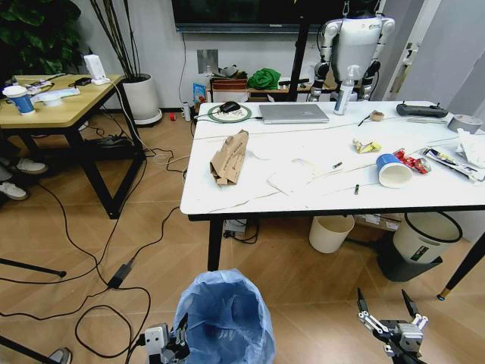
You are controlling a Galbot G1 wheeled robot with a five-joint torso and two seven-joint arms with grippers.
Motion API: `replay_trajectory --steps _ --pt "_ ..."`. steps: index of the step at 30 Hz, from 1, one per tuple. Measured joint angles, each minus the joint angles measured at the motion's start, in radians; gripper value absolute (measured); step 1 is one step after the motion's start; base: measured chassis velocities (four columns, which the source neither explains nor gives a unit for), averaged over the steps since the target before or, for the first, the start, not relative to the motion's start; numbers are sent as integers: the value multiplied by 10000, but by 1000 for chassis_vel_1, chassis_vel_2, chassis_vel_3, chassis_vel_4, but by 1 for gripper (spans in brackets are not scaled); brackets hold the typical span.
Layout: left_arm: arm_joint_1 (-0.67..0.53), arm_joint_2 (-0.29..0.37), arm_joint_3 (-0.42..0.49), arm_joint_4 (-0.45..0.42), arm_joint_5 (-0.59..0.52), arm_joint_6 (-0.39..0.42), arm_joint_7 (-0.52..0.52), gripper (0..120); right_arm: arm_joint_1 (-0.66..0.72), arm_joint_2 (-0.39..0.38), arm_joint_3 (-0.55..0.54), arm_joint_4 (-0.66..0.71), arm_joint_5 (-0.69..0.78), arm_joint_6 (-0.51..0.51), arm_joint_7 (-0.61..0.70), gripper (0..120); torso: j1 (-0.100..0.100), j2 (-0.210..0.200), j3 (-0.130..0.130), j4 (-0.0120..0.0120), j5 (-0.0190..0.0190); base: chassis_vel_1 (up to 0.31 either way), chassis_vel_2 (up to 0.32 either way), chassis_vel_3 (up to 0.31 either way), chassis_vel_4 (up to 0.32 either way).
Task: Pick up the trash bin and place the trash from the table into it.
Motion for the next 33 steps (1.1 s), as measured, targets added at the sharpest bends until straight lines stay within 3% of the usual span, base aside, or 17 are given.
replay_trajectory --steps 33 --pt "-46 -46 13 30 -44 22 -69 0 -28 0 -48 121 25 -118 0 100 646 1506 861 0 0 0 0 0 0"
